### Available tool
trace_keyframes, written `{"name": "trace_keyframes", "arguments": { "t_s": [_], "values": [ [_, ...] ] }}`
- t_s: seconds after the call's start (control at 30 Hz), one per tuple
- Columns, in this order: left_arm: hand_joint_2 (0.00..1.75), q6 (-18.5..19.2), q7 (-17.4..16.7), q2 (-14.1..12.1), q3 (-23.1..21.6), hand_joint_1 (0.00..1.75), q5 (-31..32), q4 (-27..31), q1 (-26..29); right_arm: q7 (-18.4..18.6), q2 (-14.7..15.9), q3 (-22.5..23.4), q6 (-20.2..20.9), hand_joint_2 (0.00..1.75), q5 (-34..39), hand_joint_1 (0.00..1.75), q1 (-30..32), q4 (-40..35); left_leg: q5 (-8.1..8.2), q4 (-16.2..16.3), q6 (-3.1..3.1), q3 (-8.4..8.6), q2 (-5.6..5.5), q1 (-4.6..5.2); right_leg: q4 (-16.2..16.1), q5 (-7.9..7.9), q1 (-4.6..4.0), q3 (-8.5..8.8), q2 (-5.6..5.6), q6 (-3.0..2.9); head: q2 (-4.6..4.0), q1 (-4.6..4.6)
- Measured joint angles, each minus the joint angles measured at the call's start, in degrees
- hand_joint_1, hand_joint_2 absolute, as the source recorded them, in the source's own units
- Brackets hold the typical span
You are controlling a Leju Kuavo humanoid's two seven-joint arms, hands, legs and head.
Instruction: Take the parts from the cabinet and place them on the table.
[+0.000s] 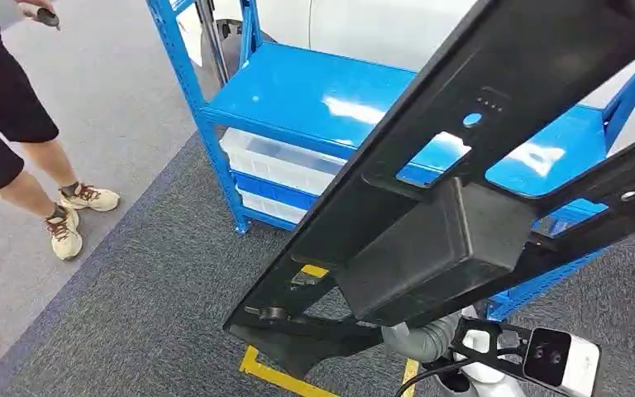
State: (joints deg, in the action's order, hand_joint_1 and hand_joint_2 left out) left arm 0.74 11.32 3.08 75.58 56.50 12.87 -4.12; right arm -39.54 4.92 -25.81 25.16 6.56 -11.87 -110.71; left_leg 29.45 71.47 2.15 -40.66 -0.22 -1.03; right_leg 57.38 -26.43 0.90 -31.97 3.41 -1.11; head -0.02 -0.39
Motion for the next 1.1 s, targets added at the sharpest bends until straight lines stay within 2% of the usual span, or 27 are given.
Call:
{"name": "trace_keyframes", "arguments": {
  "t_s": [0.03, 0.07, 0.1, 0.13, 0.23, 0.27, 0.3, 0.33, 0.4, 0.43, 0.47, 0.5, 0.53, 0.57, 0.6, 0.63, 0.67, 0.73, 0.77, 0.8, 0.83, 0.9, 0.93, 0.97, 1.0, 1.07, 1.1],
  "values": [
    [1.75, 0.20, -0.26, 0.00, 0.00, 0.00, 0.08, 0.00, -0.03, 0.00, 0.09, 0.00, -0.02, 1.75, 0.39, 1.75, -0.21, 0.04, -2.46, -5.11, -0.13, 2.79, 0.55, -0.01, 0.00, -0.11, 0.00, 0.15, 0.62, 0.16, 0.00, 0.00],
    [1.75, 0.31, -0.52, 0.00, 0.00, 0.00, 0.24, 0.00, -0.14, 0.00, 0.22, 0.00, 0.00, 1.75, 0.94, 1.75, -0.57, 0.07, -4.61, -10.66, -0.38, 5.96, 1.95, 0.04, 0.00, -0.25, -0.02, 0.37, 1.14, 0.38, 0.00, 0.00],
    [1.75, 0.33, -0.74, 0.00, 0.00, 0.00, 0.24, 0.00, -0.32, -0.02, 0.33, 0.02, 0.20, 1.75, 1.49, 1.75, -0.95, 0.09, -4.33, -14.02, -0.76, 7.55, 4.67, 0.39, 0.02, -0.40, -0.31, 0.53, 1.62, 0.65, 0.00, 0.00],
    [1.75, 0.31, -0.83, 0.00, 0.00, 0.00, 0.17, 0.00, -0.52, -0.11, 0.46, 0.02, 0.57, 1.75, 2.03, 1.75, -1.35, 0.15, -4.61, -14.07, -1.55, 7.52, 3.78, 0.73, 0.11, -0.48, -0.57, 0.51, 1.89, 1.01, 0.00, 0.02],
    [1.75, 0.09, -0.17, 0.02, 0.09, 0.00, -0.57, 0.00, -0.28, -0.22, 0.63, 0.02, 1.77, 1.75, 3.26, 1.75, -2.32, 0.70, -4.61, -13.96, -2.37, 6.91, 2.16, 1.02, -0.11, -0.49, -0.55, 0.80, 3.21, 2.01, 0.00, 0.02],
    [1.75, -0.02, 0.11, 0.04, 0.15, 0.00, -0.66, 0.00, -0.27, -0.24, 0.68, 0.09, 2.21, 1.75, 3.62, 1.75, -2.66, 0.83, -5.09, -14.57, -2.99, 7.36, 1.58, 0.50, 0.15, -0.93, -0.30, 0.75, 2.73, 2.58, 0.00, 0.02],
    [1.75, -0.02, 0.40, 0.18, 0.17, 0.00, -0.81, 0.00, -0.28, -0.24, 0.76, 0.20, 2.49, 1.75, 3.80, 1.75, -2.94, 0.94, -5.23, -14.65, -3.28, 7.30, 1.05, 0.51, 1.84, -2.37, -0.09, 0.24, -0.15, 2.71, 0.00, 0.02],
    [1.75, -0.02, 0.53, 0.17, 0.20, 0.00, -0.83, 0.00, -0.46, -0.28, 0.83, 0.46, 2.73, 1.75, 4.04, 1.75, -2.99, 0.98, -5.33, -14.64, -3.55, 7.19, 0.60, 0.51, 5.37, -4.63, -0.09, -1.36, -1.82, 2.66, 0.00, 0.02],
    [1.75, -0.02, 0.77, 0.17, 0.20, 0.00, -0.81, 0.00, -0.68, -0.35, 1.29, 0.85, 2.80, 1.75, 4.28, 1.75, -2.90, 1.16, -5.43, -14.62, -3.76, 7.02, -0.76, 0.73, 15.15, -8.84, -0.13, -6.07, -3.11, 2.68, 0.00, 0.02],
    [1.75, 0.11, 0.83, 0.17, 0.20, 0.00, -0.79, 0.00, -0.68, -0.35, 1.51, 0.87, 2.80, 1.75, 4.26, 1.75, -2.85, 1.27, -5.43, -14.55, -3.76, 6.96, -1.45, 0.83, 18.11, -9.52, -0.14, -7.67, -3.18, 2.64, 0.00, 0.02],
    [1.75, 0.20, 0.96, 0.17, 0.20, 0.00, -0.68, 0.00, -0.64, -0.35, 1.62, 0.90, 2.82, 1.75, 4.20, 1.75, -2.66, 1.31, -5.43, -14.48, -3.76, 6.96, -2.18, 0.88, 18.46, -8.85, -0.14, -8.10, -3.19, 2.54, 0.00, 0.02],
    [1.75, 0.33, 1.14, 0.17, 0.20, 0.00, -0.61, 0.00, -0.53, -0.35, 1.71, 1.01, 2.88, 1.75, 4.13, 1.75, -2.47, 1.31, -5.42, -14.35, -3.74, 6.99, -2.94, 0.90, 16.18, -6.90, -0.15, -7.17, -3.24, 2.39, 0.00, 0.02],
    [1.75, 0.44, 1.36, 0.17, 0.20, 0.00, -0.57, 0.00, -0.50, -0.35, 1.75, 1.14, 2.97, 1.75, 4.07, 1.75, -2.39, 1.29, -5.37, -14.22, -3.68, 7.03, -3.72, 0.90, 11.51, -4.02, -0.14, -5.15, -3.50, 2.19, 0.00, 0.02],
    [1.75, 0.46, 1.57, 0.17, 0.20, 0.00, -0.46, 0.00, -0.51, -0.35, 1.77, 1.44, 3.32, 1.75, 3.91, 1.75, -2.39, 1.25, -5.28, -14.00, -3.54, 7.02, -4.48, 0.89, 6.00, -1.12, -0.09, -2.72, -4.50, 1.98, 0.00, 0.02],
    [1.75, 0.48, 1.77, 0.20, 0.20, 0.00, -0.37, 0.00, -0.52, -0.35, 1.79, 1.75, 3.52, 1.75, 3.80, 1.75, -2.40, 1.14, -5.19, -13.80, -3.40, 6.76, -5.02, 0.77, 2.07, 0.19, -0.01, -1.22, -7.27, 1.77, 0.00, 0.02],
    [1.75, 0.52, 1.84, 0.22, 0.20, 0.00, -0.15, 0.00, -0.70, -0.39, 1.81, 1.90, 3.61, 1.75, 3.80, 1.75, -2.31, 1.03, -5.05, -13.18, -3.10, 6.31, -5.66, 1.13, 1.03, -0.34, 0.18, -0.88, -8.10, 1.83, 0.00, 0.00],
    [1.75, 0.57, 1.93, 0.17, 0.20, 0.00, 0.02, 0.00, -0.66, -0.42, 1.84, 1.99, 3.56, 1.75, 3.80, 1.75, -2.26, 0.94, -5.20, -13.28, -2.75, 6.05, -6.24, 0.91, 1.25, -0.30, -0.06, -1.04, -7.39, 1.85, 0.00, 0.02],
    [1.75, 0.46, 1.86, 0.09, 0.20, 0.00, 0.02, 0.00, -0.26, -0.42, 1.86, 2.10, 3.56, 1.75, 3.96, 1.75, -2.18, 0.90, -5.44, -13.74, -1.96, 5.98, -7.25, 0.69, 1.25, -0.26, -0.25, -0.96, -6.52, 1.31, 0.00, 0.02],
    [1.75, 0.35, 1.71, -0.18, 0.20, 0.00, 0.00, 0.04, -0.22, -0.41, 1.84, 2.10, 3.56, 1.75, 4.15, 1.75, -2.11, 0.79, -5.32, -13.57, -1.68, 5.97, -7.41, 0.82, 0.56, 0.05, 0.31, -0.67, -5.68, 0.78, 0.00, 0.00],
    [1.75, 0.35, 1.60, -0.09, 0.20, 0.00, -0.02, 0.00, -0.11, -0.41, 1.84, 2.10, 3.56, 1.75, 4.22, 1.75, -2.05, 0.66, -4.58, -12.53, -1.52, 5.68, -4.43, 0.99, 0.21, 0.11, 0.27, -0.28, -5.00, 0.43, 0.00, 0.02],
    [1.75, 0.35, 1.42, -0.09, 0.20, 0.00, -0.07, 0.00, -0.26, -0.42, 1.84, 2.10, 3.56, 1.75, 4.33, 1.75, -1.97, 0.44, -2.59, -9.57, -1.20, 4.28, -2.24, 0.97, 0.14, 0.05, 0.22, -0.16, -4.32, 0.13, 0.00, 0.02],
    [1.75, 0.26, 1.25, -0.09, 0.20, 0.00, -0.09, 0.00, -0.60, -0.42, 1.84, 2.10, 3.41, 1.75, 4.48, 1.75, -1.67, 0.44, 1.71, -0.38, -0.63, -0.28, -0.66, 0.58, 0.15, -0.11, -0.08, -0.06, -2.66, -0.10, 0.00, 0.00],
    [1.75, 0.20, 1.16, -0.09, 0.20, 0.00, -0.02, 0.00, -0.62, -0.39, 1.84, 2.10, 3.35, 1.75, 4.48, 1.75, -1.59, 0.44, 2.82, 3.20, -0.40, -2.10, -0.50, 0.41, 0.17, -0.21, -0.14, -0.07, -1.90, -0.12, 0.00, 0.02],
    [1.75, 0.19, 0.90, -0.09, 0.20, 0.00, 0.06, 0.00, -0.56, -0.39, 1.84, 2.10, 3.11, 1.75, 4.48, 1.75, -1.55, 0.44, 2.57, 4.19, -0.31, -2.62, -0.37, 0.29, 0.17, -0.29, -0.17, -0.03, -1.24, -0.09, 0.00, 0.02],
    [1.75, 0.22, 0.70, -0.09, 0.20, 0.00, 0.17, 0.00, -0.41, -0.39, 1.84, 2.08, 2.65, 1.75, 4.46, 1.75, -1.60, 0.44, 1.14, 2.54, -0.27, -1.77, -0.19, 0.24, 0.18, -0.40, -0.18, 0.05, -0.61, -0.05, 0.00, 0.00],
    [1.75, 0.55, 0.55, -0.18, 0.20, 0.00, 0.57, 0.00, -0.38, -0.42, 1.84, 2.08, 1.57, 1.75, 4.46, 1.75, -1.90, 0.37, -3.73, -7.05, -0.51, 3.43, 0.78, 0.28, 0.19, -0.70, -0.18, 0.51, 0.61, 0.25, 0.00, 0.00],
    [1.75, 0.68, 0.55, -0.35, 0.17, 0.00, 0.68, 0.02, -0.50, -0.39, 1.84, 2.08, 1.05, 1.75, 4.46, 1.75, -2.06, 0.31, -5.50, -12.22, -0.89, 6.40, 3.07, 0.47, 0.19, -0.90, -0.30, 0.84, 1.15, 0.44, 0.00, 0.02]
  ]
}}
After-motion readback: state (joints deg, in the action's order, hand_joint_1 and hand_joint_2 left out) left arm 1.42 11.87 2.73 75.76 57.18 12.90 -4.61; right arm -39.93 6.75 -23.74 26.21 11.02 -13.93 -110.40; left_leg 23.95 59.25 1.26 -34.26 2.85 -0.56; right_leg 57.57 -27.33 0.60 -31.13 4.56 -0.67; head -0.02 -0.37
